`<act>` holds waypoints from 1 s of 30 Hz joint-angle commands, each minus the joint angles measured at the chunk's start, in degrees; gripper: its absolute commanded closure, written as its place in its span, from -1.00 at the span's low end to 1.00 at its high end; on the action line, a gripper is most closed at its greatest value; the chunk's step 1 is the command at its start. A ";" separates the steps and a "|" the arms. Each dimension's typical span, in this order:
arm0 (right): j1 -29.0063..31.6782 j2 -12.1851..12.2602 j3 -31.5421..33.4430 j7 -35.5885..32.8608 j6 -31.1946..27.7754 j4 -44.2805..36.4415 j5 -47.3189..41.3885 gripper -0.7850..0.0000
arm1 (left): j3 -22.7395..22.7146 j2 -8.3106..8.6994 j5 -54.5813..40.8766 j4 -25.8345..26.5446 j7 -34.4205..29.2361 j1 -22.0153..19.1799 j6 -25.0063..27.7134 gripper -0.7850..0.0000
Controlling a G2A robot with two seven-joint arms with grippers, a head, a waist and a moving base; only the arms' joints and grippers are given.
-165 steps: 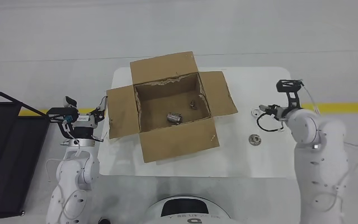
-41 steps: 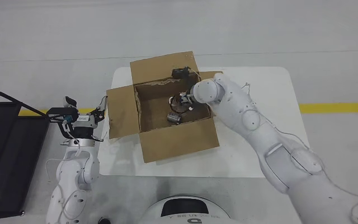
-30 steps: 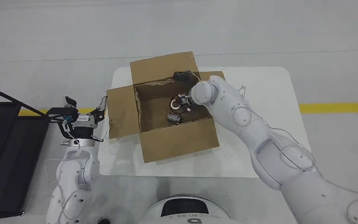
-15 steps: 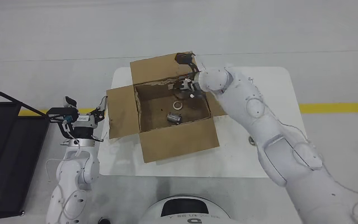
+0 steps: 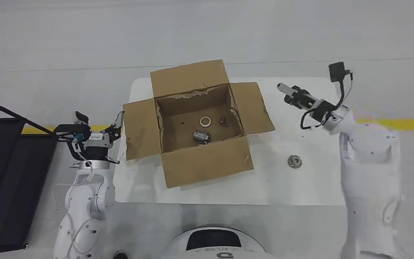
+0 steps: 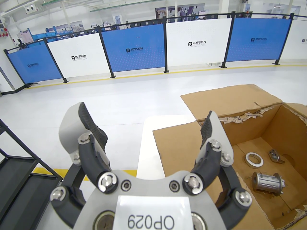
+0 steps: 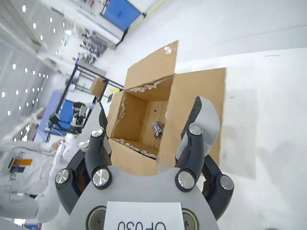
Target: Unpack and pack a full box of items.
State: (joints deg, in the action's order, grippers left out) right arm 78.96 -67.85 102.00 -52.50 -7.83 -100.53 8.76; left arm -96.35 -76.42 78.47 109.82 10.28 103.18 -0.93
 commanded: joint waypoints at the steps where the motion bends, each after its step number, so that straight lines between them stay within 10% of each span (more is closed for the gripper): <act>1: 3.61 0.12 3.76 -0.32 -0.54 -0.12 -5.27 -0.96 | 0.00 0.00 0.00 0.00 0.00 0.00 0.00 -1.00; 19: 4.38 0.50 4.75 -2.68 2.88 3.14 -9.08 -1.00 | 0.00 0.00 0.00 0.00 0.00 0.00 0.00 -1.00; 30: 14.77 3.31 12.36 -12.98 -13.59 5.23 6.71 -1.00 | 0.00 0.00 0.00 0.00 0.00 0.00 0.00 -1.00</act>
State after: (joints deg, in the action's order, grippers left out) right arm 92.82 -64.74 113.81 -64.91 -20.28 -94.95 14.06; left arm -96.35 -76.42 78.47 109.82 10.28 103.18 -0.93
